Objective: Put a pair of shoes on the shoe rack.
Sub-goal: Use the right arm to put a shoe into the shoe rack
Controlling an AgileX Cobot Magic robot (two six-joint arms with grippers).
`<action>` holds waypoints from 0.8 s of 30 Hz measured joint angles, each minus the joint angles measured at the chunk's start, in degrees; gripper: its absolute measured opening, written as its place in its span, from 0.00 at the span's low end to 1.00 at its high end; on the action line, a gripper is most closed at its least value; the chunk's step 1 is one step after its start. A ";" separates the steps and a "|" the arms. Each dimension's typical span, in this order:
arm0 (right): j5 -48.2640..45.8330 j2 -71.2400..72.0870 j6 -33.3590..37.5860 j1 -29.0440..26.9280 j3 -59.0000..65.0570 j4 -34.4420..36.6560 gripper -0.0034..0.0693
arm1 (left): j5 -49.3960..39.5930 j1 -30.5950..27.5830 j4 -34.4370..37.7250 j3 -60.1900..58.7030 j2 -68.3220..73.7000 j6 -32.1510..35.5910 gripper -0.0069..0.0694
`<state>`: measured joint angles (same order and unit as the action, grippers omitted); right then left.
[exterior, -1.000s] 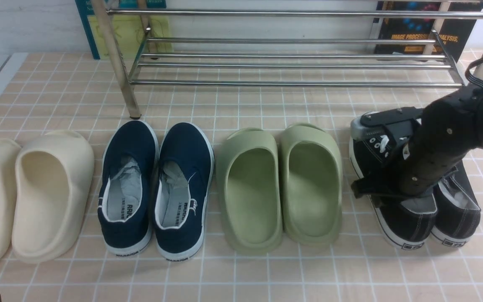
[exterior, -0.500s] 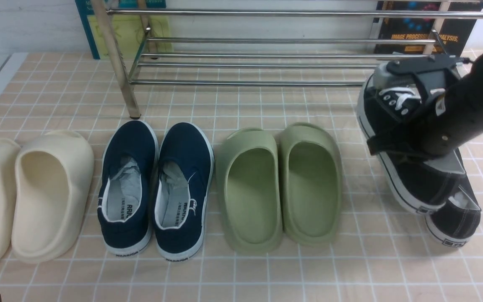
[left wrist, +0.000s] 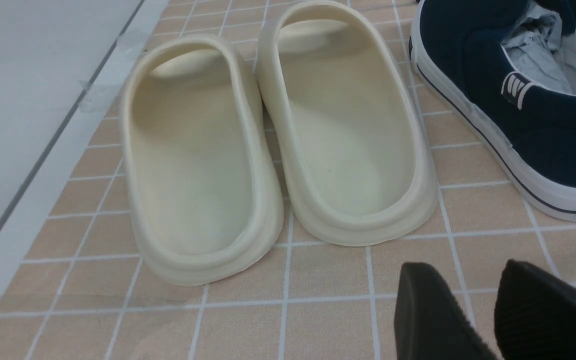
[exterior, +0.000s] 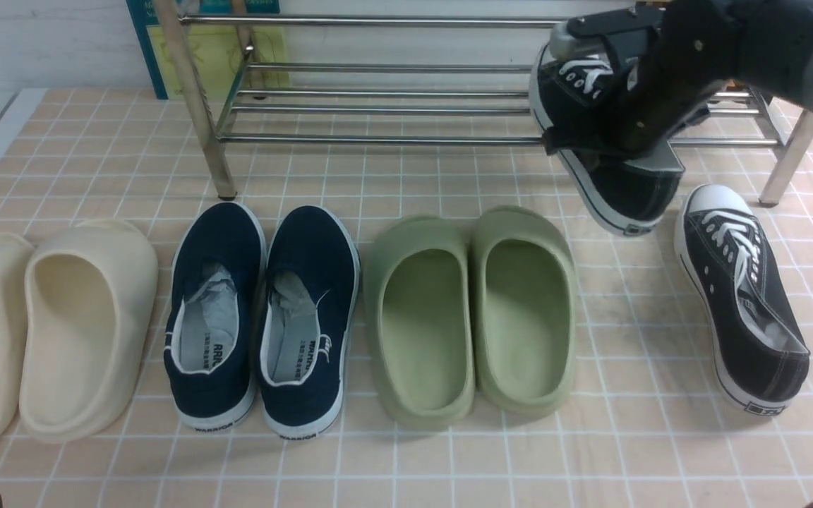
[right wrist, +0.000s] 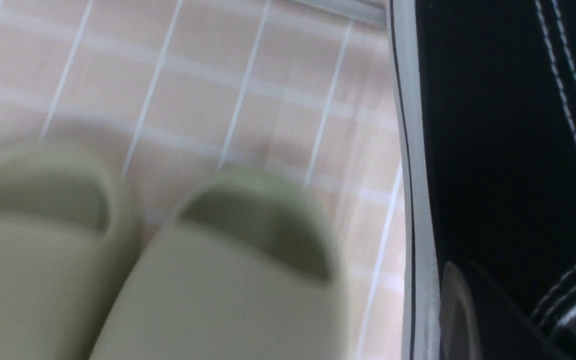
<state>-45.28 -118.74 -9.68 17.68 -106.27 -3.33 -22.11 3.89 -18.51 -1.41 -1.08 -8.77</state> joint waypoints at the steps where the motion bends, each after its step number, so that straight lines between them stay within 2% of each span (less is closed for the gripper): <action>1: -1.08 -2.02 0.00 -0.57 -4.18 0.00 0.04 | 0.00 0.00 0.00 0.00 0.00 0.00 0.40; 10: -5.26 -11.38 0.23 -2.88 -19.59 -0.20 0.05 | 0.00 0.00 0.00 0.00 0.00 0.00 0.40; 24: -2.70 -13.43 1.24 -3.21 -20.98 -0.42 0.07 | 0.00 0.00 0.00 0.00 0.00 0.00 0.40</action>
<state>-47.98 -132.17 -8.44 14.47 -127.25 -3.75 -22.11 3.89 -18.51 -1.41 -1.08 -8.77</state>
